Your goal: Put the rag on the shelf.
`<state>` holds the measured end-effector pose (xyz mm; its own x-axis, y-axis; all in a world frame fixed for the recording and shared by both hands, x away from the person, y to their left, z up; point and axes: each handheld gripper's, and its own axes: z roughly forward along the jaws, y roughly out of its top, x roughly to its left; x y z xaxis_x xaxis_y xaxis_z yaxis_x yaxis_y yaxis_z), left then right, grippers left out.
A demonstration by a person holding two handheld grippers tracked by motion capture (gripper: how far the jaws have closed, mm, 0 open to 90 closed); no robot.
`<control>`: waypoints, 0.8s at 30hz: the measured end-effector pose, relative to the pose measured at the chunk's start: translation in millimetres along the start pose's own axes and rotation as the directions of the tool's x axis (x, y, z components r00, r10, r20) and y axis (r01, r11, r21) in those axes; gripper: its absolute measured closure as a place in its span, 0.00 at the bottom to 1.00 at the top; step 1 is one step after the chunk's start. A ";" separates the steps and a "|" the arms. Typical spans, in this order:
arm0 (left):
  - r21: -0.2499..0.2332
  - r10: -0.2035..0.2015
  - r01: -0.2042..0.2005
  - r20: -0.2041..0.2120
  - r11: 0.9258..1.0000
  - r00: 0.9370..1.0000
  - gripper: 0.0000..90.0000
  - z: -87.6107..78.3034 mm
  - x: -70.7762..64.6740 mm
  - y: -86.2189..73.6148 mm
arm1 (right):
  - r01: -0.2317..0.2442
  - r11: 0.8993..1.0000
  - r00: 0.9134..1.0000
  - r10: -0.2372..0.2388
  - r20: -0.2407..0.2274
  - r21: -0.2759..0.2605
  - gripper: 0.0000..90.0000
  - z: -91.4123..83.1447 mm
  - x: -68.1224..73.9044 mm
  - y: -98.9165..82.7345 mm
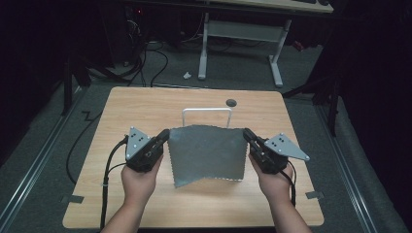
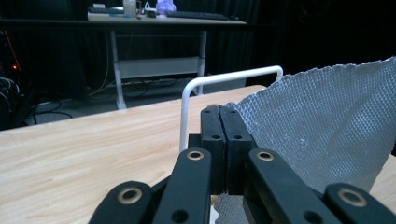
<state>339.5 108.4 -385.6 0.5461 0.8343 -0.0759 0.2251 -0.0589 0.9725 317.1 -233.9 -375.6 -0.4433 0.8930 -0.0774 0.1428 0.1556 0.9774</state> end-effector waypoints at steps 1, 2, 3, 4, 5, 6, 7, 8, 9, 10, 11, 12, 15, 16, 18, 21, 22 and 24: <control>-0.003 0.004 -0.004 0.000 1.000 1.000 0.99 0.3 -0.2 2.0 | 0.001 1.000 1.000 -0.001 0.001 -0.004 0.99 0.2 -0.9 1.7; -0.004 0.007 -0.007 0.000 1.000 1.000 0.99 0.6 -0.3 4.0 | -0.005 1.000 1.000 0.005 0.003 -0.007 0.99 0.3 -1.3 3.6; -0.008 0.011 -0.011 -0.002 1.000 1.000 0.99 0.6 -0.3 6.1 | -0.003 1.000 1.000 0.003 0.003 -0.010 0.99 0.4 -2.1 5.6; -0.013 0.015 -0.015 -0.004 1.000 1.000 0.99 0.8 -0.3 8.2 | -0.001 1.000 1.000 0.001 0.004 -0.014 0.99 0.4 -2.7 7.7; -0.017 0.019 -0.019 -0.006 1.000 1.000 0.99 0.8 0.0 10.3 | 0.002 1.000 1.000 -0.002 0.005 -0.018 0.99 0.1 -3.6 10.0; -0.020 0.020 -0.020 -0.007 1.000 1.000 0.99 1.2 0.4 12.4 | -0.003 1.000 1.000 0.003 0.007 -0.024 0.99 0.0 -3.9 12.1; -0.025 0.024 -0.024 -0.007 0.999 1.000 0.99 1.5 0.8 14.4 | 0.002 1.000 1.000 -0.002 0.007 -0.030 0.99 0.0 -4.8 14.3; -0.029 0.028 -0.028 -0.009 0.999 1.000 0.99 2.1 1.3 16.4 | 0.000 0.999 1.000 0.000 0.008 -0.034 0.99 0.0 -5.3 16.2; -0.030 0.030 -0.031 -0.010 0.999 0.999 0.99 2.8 1.7 18.4 | -0.001 0.999 1.000 0.002 0.009 -0.036 0.99 0.1 -5.7 18.0; -0.032 0.036 -0.036 -0.011 0.999 0.999 0.99 3.5 2.1 20.4 | -0.001 0.999 1.000 0.001 0.009 -0.040 0.99 0.6 -6.4 19.5; -0.036 0.040 -0.041 -0.013 0.999 0.999 0.99 4.4 2.4 22.3 | -0.001 0.999 1.000 0.001 0.010 -0.043 0.99 1.3 -7.1 20.8; -0.037 0.046 -0.046 -0.013 0.998 0.999 1.00 5.7 2.8 24.3 | -0.001 0.999 1.000 0.002 0.013 -0.044 0.99 2.0 -8.0 21.9; -0.038 0.063 -0.063 -0.016 0.997 0.998 1.00 10.9 4.4 30.8 | -0.013 0.999 1.000 0.013 0.018 -0.044 0.99 6.0 -12.1 23.8; -0.040 0.067 -0.067 -0.019 0.997 0.998 1.00 12.7 4.8 32.9 | -0.015 0.999 1.000 0.016 0.019 -0.042 0.99 7.5 -13.5 24.1; -0.046 0.072 -0.073 -0.019 0.996 0.997 1.00 16.8 5.8 37.2 | -0.022 0.999 1.000 0.023 0.021 -0.044 0.99 11.0 -16.4 25.1; -0.037 0.076 -0.077 -0.031 0.996 0.997 1.00 25.0 8.8 42.8 | -0.030 0.999 0.999 0.031 0.029 -0.040 0.99 16.0 -21.3 27.5; -0.034 0.073 -0.074 -0.031 0.997 0.997 1.00 28.2 9.8 44.0 | -0.030 0.999 0.999 0.031 0.031 -0.043 0.99 17.7 -23.1 28.4; -0.033 0.076 -0.077 -0.042 0.996 0.996 1.00 34.1 12.8 46.2 | -0.035 0.998 0.999 0.036 0.032 -0.043 0.99 21.4 -25.3 30.3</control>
<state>384.4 97.8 -349.1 0.5273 0.8496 0.0072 0.1557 -0.1049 0.9822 351.5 -242.8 -348.2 -0.4093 0.9111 -0.0481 0.1196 0.1058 0.9872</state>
